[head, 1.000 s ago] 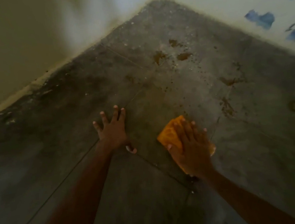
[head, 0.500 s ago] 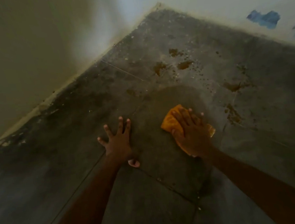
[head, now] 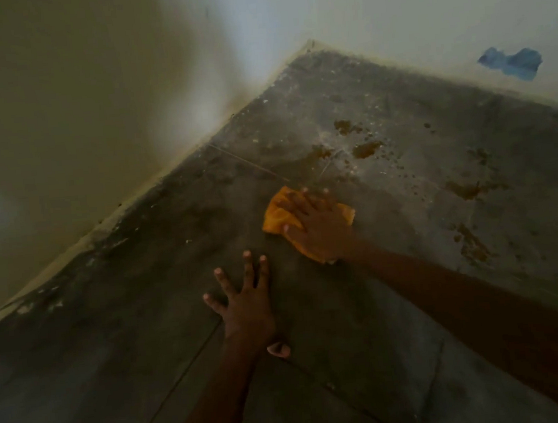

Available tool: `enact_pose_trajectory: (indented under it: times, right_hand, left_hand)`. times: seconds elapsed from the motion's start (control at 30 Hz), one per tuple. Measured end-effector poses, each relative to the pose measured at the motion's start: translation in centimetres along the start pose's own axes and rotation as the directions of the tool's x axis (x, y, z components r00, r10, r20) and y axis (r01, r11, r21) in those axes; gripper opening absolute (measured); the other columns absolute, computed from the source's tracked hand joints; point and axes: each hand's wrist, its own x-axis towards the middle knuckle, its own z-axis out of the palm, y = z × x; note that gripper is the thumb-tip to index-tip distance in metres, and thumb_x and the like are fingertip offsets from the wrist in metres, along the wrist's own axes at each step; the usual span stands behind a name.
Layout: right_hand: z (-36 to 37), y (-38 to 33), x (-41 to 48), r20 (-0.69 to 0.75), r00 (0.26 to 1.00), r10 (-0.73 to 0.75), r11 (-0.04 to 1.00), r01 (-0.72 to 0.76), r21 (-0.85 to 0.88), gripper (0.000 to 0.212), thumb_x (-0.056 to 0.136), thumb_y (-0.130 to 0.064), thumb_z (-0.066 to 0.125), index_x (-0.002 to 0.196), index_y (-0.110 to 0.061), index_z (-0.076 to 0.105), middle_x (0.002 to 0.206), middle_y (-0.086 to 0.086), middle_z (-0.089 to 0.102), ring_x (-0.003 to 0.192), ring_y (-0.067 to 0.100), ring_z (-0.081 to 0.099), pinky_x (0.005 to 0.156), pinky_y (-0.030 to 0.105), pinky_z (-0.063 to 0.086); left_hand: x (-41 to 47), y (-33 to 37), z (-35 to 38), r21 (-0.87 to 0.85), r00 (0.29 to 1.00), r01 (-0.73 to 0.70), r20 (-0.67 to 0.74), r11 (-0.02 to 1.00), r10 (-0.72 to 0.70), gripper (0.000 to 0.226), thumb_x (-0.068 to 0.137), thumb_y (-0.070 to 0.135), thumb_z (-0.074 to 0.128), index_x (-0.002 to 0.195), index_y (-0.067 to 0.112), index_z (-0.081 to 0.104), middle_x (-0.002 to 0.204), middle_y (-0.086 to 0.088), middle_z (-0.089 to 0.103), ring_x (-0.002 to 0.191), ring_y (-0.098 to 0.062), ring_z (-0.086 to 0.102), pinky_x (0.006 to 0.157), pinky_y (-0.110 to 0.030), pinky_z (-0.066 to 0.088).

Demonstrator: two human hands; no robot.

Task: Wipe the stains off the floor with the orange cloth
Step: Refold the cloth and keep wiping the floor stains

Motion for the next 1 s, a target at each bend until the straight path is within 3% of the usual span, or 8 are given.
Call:
enact_pose_trajectory:
  times: [0.1, 0.2, 0.37, 0.57, 0.7, 0.8, 0.9, 1.0]
  right_hand:
    - [-2.0, 2.4, 6.5, 0.046, 0.97, 0.238, 0.967, -0.241, 0.079, 0.067, 0.098, -0.063, 0.018, 0.158, -0.033, 0.01, 0.168, 0.0, 0.006, 0.154, 0.033, 0.002, 0.121, 0.058, -0.005]
    - [-2.1, 0.2, 9.7, 0.065, 0.972, 0.227, 0.968, -0.232, 0.092, 0.065, 0.102, -0.058, 0.022, 0.159, -0.031, 0.008, 0.168, 0.003, 0.002, 0.154, 0.034, 0.0, 0.121, 0.058, -0.007]
    - [-1.6, 0.8, -2.7, 0.184, 0.974, -0.129, 0.991, 0.134, -0.014, 0.073, 0.09, -0.069, 0.011, 0.157, -0.041, 0.008, 0.168, -0.007, 0.006, 0.154, 0.027, 0.009, 0.122, 0.053, 0.004]
    - [-1.9, 4.2, -21.0, 0.191, 0.977, 0.093, 0.995, -0.084, -0.059, 0.073, 0.089, -0.068, 0.022, 0.156, -0.04, 0.018, 0.166, -0.009, 0.011, 0.15, 0.029, 0.027, 0.118, 0.054, 0.022]
    - [-5.6, 3.2, -22.9, 0.396, 0.905, 0.157, 0.987, -0.16, -0.027, 0.107, 0.066, -0.085, 0.032, 0.158, -0.037, 0.005, 0.168, -0.004, 0.003, 0.153, 0.025, 0.014, 0.119, 0.041, 0.021]
    - [-8.4, 1.5, -24.4, 0.392, 0.885, 0.251, 0.948, -0.306, 0.083, 0.101, 0.078, -0.055, 0.073, 0.158, -0.025, 0.018, 0.164, 0.004, 0.022, 0.148, 0.026, 0.029, 0.114, 0.033, 0.027]
    - [-10.1, 0.8, -27.2, 0.334, 0.894, 0.298, 0.954, -0.274, -0.12, 0.088, 0.086, -0.045, 0.069, 0.157, -0.025, 0.022, 0.163, 0.007, 0.024, 0.147, 0.03, 0.026, 0.118, 0.041, 0.024]
    - [-12.7, 1.4, -29.2, 0.389, 0.877, 0.283, 0.959, -0.249, -0.136, 0.074, 0.091, -0.045, 0.064, 0.154, -0.028, 0.029, 0.158, 0.005, 0.035, 0.143, 0.028, 0.033, 0.113, 0.04, 0.032]
  left_hand:
    - [0.1, 0.4, 0.0, 0.019, 1.0, 0.02, 0.007, 1.0, -0.02, 0.12, 0.076, 0.036, 0.073, 0.149, 0.033, -0.022, 0.154, 0.006, -0.037, 0.139, -0.053, -0.025, 0.103, -0.08, 0.002]
    - [0.1, 0.7, 0.0, 0.015, 0.999, 0.031, 0.024, 0.999, -0.031, 0.119, 0.078, 0.038, 0.072, 0.148, 0.034, -0.024, 0.155, 0.006, -0.037, 0.138, -0.052, -0.027, 0.104, -0.079, 0.0]
    - [-0.2, 0.4, -0.6, 0.015, 0.998, 0.031, 0.048, 0.999, -0.032, 0.124, 0.071, 0.042, 0.076, 0.148, 0.039, -0.02, 0.157, 0.009, -0.031, 0.141, -0.05, -0.022, 0.104, -0.079, 0.003]
    - [-0.9, 1.7, -1.6, 0.039, 0.993, 0.069, 0.094, 0.997, -0.072, 0.13, 0.067, 0.031, 0.079, 0.148, 0.038, -0.021, 0.155, 0.011, -0.033, 0.141, -0.05, -0.023, 0.106, -0.077, 0.003]
    - [-1.5, 3.8, -2.7, 0.12, 0.983, 0.144, 0.098, 0.982, -0.156, 0.114, 0.08, 0.031, 0.072, 0.152, 0.027, -0.018, 0.16, -0.001, -0.025, 0.143, -0.052, -0.013, 0.109, -0.074, 0.001]
    - [-3.2, 5.1, -3.9, 0.155, 0.976, 0.173, 0.103, 0.973, -0.19, 0.087, 0.093, 0.04, 0.054, 0.153, 0.031, -0.008, 0.163, -0.002, -0.013, 0.147, -0.045, -0.002, 0.11, -0.073, 0.004]
    - [-2.6, 5.3, -1.9, 0.015, 0.965, 0.187, 0.184, 0.982, -0.186, 0.069, 0.091, 0.04, 0.048, 0.152, 0.033, 0.016, 0.163, -0.007, 0.011, 0.146, -0.041, 0.017, 0.111, -0.069, 0.009]
    - [1.0, 5.1, 2.8, -0.163, 0.952, 0.265, 0.198, 0.95, -0.232, 0.095, 0.062, 0.05, 0.067, 0.148, 0.025, 0.032, 0.154, -0.012, 0.035, 0.136, -0.039, 0.038, 0.11, -0.065, 0.02]
